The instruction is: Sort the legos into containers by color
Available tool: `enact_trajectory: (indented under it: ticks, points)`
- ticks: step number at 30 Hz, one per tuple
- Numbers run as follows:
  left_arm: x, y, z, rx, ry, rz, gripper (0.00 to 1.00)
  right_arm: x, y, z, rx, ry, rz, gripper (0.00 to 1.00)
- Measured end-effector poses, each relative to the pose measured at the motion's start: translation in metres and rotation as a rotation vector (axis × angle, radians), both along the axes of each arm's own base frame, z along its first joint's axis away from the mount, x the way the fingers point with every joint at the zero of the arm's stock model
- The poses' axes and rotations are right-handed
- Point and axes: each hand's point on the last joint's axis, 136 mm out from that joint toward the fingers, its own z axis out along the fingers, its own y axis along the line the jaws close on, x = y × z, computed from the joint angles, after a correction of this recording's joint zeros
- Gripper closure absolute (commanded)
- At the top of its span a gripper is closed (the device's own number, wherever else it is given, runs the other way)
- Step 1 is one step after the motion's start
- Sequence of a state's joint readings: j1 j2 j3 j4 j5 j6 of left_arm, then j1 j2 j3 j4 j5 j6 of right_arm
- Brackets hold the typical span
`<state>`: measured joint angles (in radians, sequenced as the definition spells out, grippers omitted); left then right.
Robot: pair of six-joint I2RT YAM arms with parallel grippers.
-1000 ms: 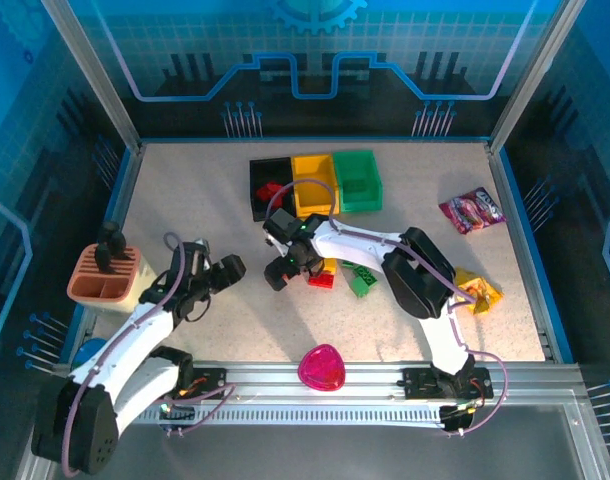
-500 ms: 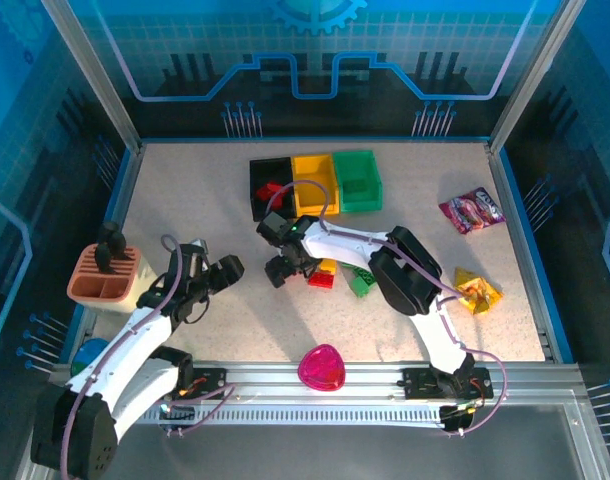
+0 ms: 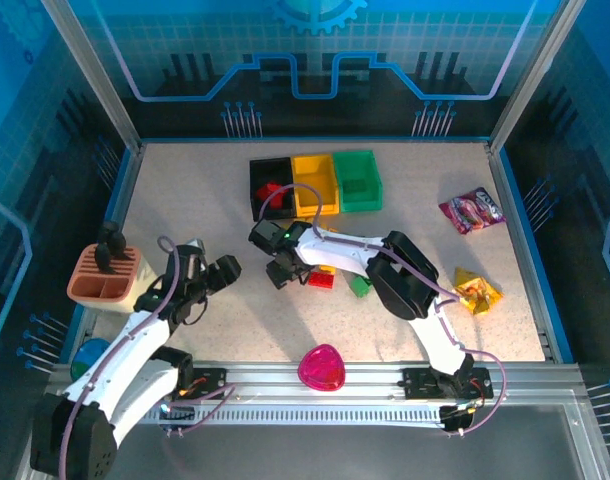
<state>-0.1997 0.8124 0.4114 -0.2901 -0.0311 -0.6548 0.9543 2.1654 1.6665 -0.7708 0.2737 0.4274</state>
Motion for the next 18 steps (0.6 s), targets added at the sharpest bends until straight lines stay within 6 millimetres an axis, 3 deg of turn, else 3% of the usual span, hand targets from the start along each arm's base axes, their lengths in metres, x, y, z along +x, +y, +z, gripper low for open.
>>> enact_trajectory:
  ticks: [4, 8, 13, 15, 18]
  points:
    - [0.000, 0.001, 0.011, -0.003, -0.033, 0.000, 0.18, 0.009, 0.007, 0.019, 0.013, -0.044, 0.022, 0.44]
    - [0.000, 0.000, 0.018, -0.008, -0.058, -0.005, 0.19, 0.034, 0.024, 0.059, 0.079, -0.123, 0.045, 0.44]
    - [-0.004, -0.001, 0.024, -0.014, -0.067, -0.012, 0.19, 0.087, 0.043, 0.134, 0.207, -0.267, 0.048, 0.44]
    - [-0.006, -0.001, 0.028, -0.016, -0.075, -0.014, 0.19, 0.108, 0.045, 0.152, 0.237, -0.312, 0.041, 0.43]
    - [-0.008, -0.001, 0.035, -0.021, -0.090, -0.016, 0.19, 0.139, 0.047, 0.165, 0.272, -0.349, 0.032, 0.42]
